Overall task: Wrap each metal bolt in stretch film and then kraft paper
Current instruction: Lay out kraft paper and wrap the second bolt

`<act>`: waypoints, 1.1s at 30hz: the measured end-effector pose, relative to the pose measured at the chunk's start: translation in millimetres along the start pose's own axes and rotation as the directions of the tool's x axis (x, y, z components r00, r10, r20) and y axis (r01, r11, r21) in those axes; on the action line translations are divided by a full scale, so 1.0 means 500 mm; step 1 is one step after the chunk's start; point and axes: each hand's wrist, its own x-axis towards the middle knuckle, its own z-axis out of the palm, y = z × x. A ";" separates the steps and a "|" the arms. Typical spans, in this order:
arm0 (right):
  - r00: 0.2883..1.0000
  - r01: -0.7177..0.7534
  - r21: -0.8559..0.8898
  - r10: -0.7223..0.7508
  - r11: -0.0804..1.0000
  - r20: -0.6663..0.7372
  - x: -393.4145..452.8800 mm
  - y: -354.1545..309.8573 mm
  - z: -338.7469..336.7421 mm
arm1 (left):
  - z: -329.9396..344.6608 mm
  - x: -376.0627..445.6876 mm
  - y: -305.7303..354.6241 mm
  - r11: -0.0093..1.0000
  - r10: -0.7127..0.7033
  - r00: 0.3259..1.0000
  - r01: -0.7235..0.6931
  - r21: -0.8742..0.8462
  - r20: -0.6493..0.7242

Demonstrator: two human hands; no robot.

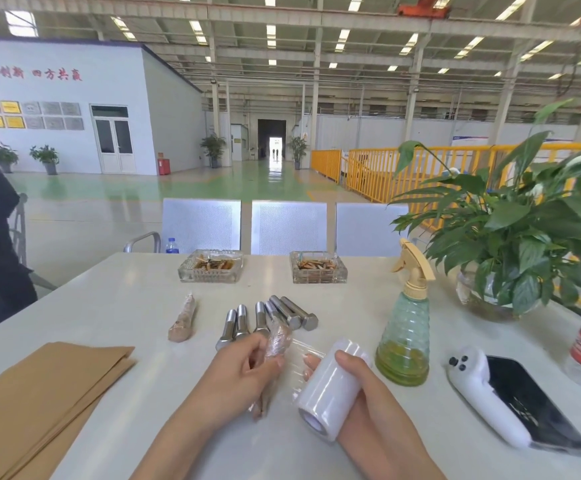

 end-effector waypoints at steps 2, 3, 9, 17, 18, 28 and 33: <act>0.999 0.002 -0.024 -0.001 1.000 0.041 0.003 -0.001 -0.003 | 0.007 0.000 0.003 0.999 0.004 1.000 -0.004 0.035 -0.012; 0.997 0.005 -0.038 -0.002 0.999 0.082 0.001 -0.002 0.000 | 0.011 -0.001 0.008 1.000 0.002 1.000 -0.001 0.027 -0.025; 0.982 0.036 -0.091 -0.018 0.995 0.187 0.004 0.013 0.021 | 0.006 0.001 0.006 1.000 -0.022 0.999 0.022 0.000 -0.043; 0.981 0.017 -0.094 0.002 0.995 0.194 0.007 0.019 0.018 | 0.001 0.026 0.005 0.750 -0.395 0.909 0.403 -0.525 0.133; 0.981 0.021 -0.103 -0.001 0.994 0.192 0.006 0.016 0.016 | -0.004 0.024 0.003 0.735 -0.366 0.915 0.397 -0.550 0.172; 0.962 -0.033 -0.075 0.052 0.997 0.270 -0.010 0.013 0.021 | -0.001 -0.005 0.029 0.896 -0.120 0.991 0.133 -0.424 0.057; 0.951 0.014 -0.116 0.023 0.993 0.309 0.000 0.028 0.028 | 0.010 -0.007 0.025 0.967 -0.134 0.990 0.140 -0.214 0.044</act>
